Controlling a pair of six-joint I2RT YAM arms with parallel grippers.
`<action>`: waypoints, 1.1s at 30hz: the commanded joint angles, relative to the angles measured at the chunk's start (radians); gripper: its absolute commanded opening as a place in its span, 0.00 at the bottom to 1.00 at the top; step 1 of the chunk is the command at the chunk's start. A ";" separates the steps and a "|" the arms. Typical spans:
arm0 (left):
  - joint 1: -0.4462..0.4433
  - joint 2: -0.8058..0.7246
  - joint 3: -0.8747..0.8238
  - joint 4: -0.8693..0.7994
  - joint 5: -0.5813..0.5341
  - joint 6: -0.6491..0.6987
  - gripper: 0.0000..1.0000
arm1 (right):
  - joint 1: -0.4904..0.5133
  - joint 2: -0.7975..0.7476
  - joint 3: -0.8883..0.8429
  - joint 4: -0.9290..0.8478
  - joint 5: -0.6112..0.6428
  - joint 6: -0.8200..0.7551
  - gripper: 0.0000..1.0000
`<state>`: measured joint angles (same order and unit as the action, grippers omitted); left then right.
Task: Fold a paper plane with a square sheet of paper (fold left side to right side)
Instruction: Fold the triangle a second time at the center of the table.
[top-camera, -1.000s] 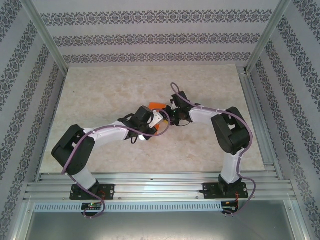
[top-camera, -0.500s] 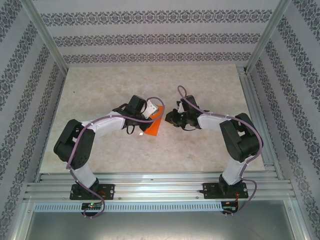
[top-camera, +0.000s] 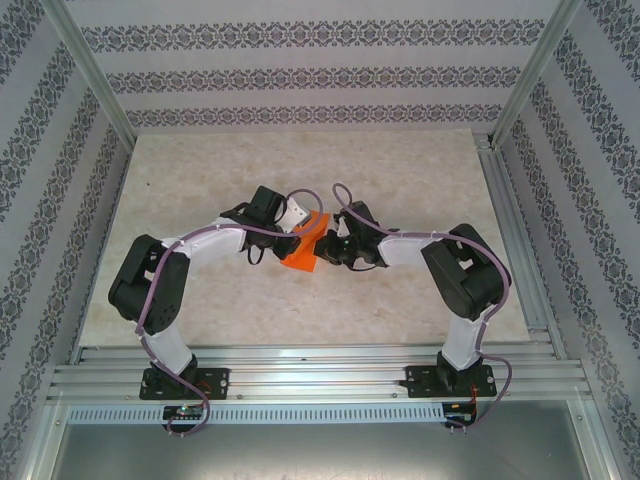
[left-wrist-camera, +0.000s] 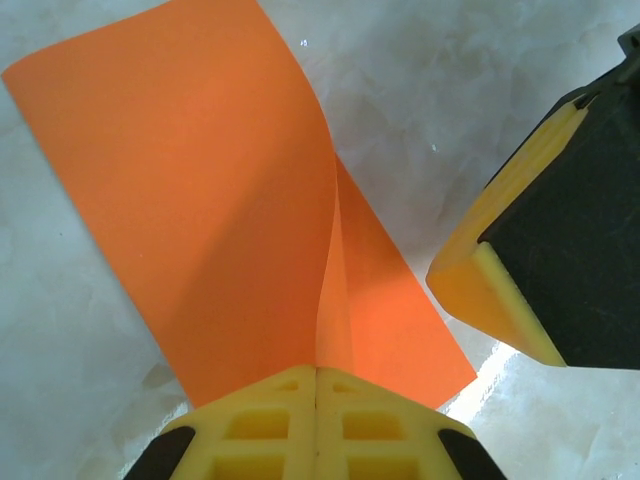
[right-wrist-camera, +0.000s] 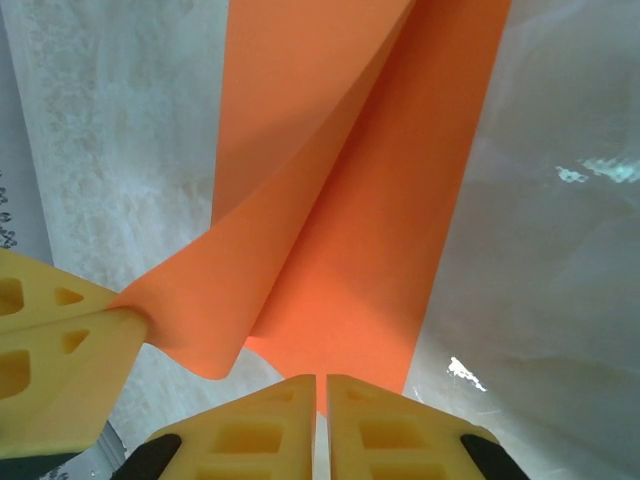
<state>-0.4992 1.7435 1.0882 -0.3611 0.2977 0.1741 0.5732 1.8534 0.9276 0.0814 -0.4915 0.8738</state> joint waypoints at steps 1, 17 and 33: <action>0.013 0.007 0.028 -0.053 -0.020 -0.016 0.06 | 0.015 0.016 0.034 -0.005 0.019 0.005 0.11; 0.018 0.094 0.131 -0.136 -0.072 0.057 0.06 | 0.040 0.068 0.051 -0.015 0.019 0.008 0.11; 0.044 0.133 0.168 -0.160 -0.079 0.091 0.07 | 0.056 0.096 0.074 -0.133 0.079 -0.016 0.11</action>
<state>-0.4648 1.8557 1.2221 -0.4988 0.2188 0.2317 0.6155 1.9228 0.9844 -0.0013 -0.4541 0.8726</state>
